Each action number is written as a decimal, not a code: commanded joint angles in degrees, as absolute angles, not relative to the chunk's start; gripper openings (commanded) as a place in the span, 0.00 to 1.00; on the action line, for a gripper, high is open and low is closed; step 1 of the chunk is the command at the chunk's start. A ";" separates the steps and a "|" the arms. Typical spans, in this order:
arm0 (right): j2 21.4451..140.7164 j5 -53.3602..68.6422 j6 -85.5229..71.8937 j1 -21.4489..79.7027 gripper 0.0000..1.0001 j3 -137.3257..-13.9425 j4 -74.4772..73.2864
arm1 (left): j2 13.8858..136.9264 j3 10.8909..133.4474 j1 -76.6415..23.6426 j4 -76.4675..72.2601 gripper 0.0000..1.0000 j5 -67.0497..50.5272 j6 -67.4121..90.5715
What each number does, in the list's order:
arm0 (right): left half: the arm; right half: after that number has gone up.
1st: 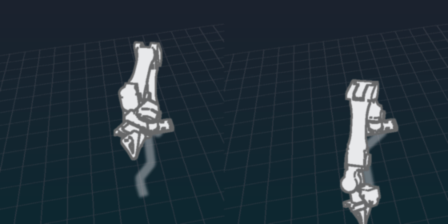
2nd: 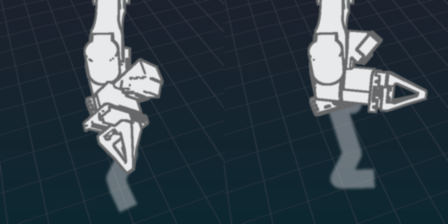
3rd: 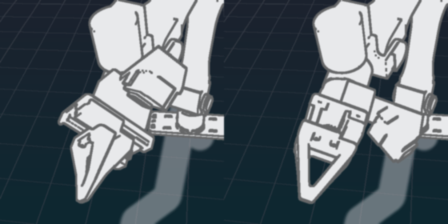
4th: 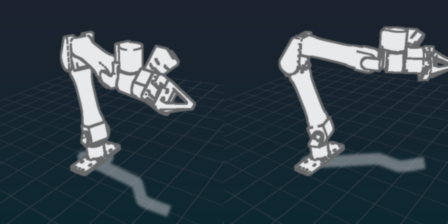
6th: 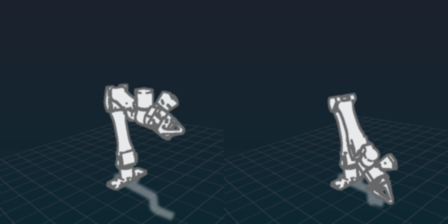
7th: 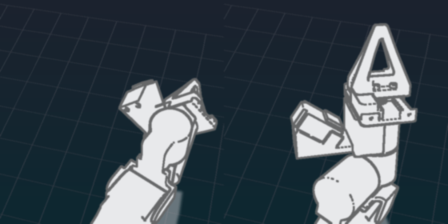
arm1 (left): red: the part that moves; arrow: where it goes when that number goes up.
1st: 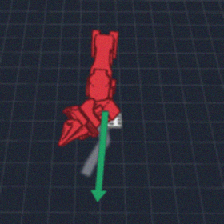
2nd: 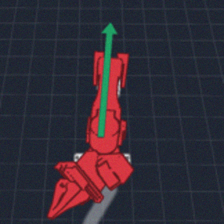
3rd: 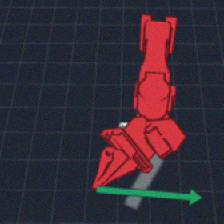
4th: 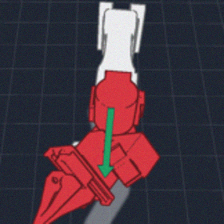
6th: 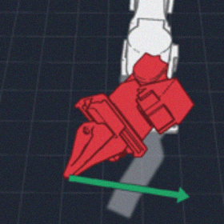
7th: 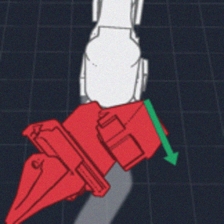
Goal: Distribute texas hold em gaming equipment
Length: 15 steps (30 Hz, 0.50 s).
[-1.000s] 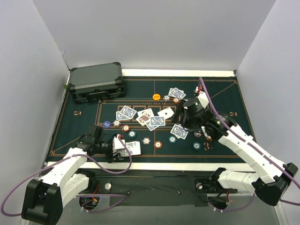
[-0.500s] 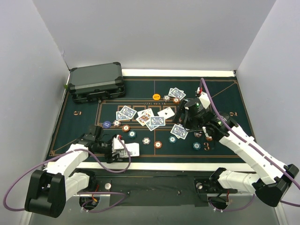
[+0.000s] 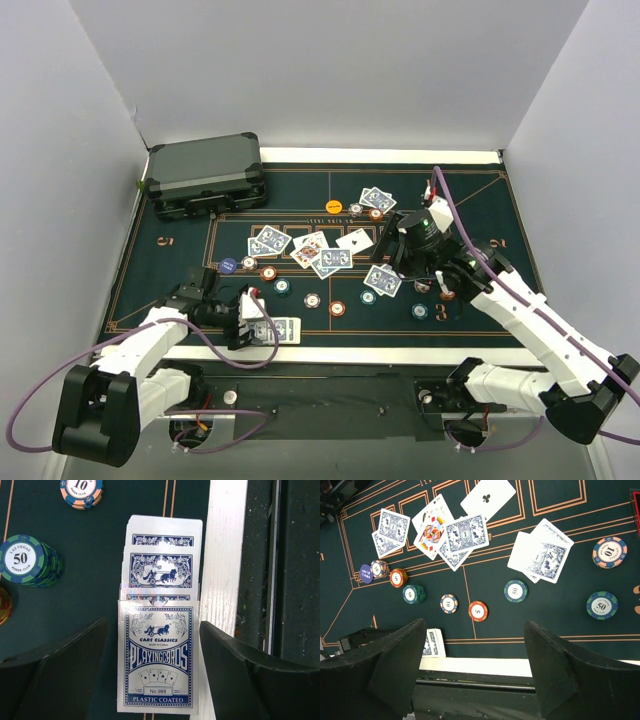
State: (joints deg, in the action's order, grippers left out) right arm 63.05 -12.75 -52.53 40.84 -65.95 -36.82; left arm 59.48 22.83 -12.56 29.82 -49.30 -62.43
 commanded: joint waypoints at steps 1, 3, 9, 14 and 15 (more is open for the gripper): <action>61.00 -13.89 -53.17 40.43 0.74 -66.18 -39.20 | 57.92 26.89 -12.13 32.77 0.86 -52.65 -63.72; 60.82 -13.89 -53.00 40.52 0.75 -66.53 -39.55 | 57.22 28.20 -12.13 34.80 0.87 -53.09 -63.99; 60.65 -13.97 -52.03 40.52 0.80 -66.80 -40.69 | 53.09 34.89 -12.13 38.67 0.89 -53.17 -54.77; 59.07 -14.50 -51.42 40.52 0.93 -64.87 -41.75 | 51.67 42.43 -12.13 39.80 0.90 -48.10 -34.24; 58.80 -14.41 -51.42 40.52 0.95 -64.34 -41.75 | 52.03 43.67 -12.13 40.34 0.90 -46.77 -32.28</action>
State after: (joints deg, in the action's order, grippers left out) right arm 61.19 -12.82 -52.23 40.84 -65.73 -39.05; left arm 51.92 37.32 -12.53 37.56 -49.43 -47.07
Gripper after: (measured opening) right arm 0.923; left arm 0.898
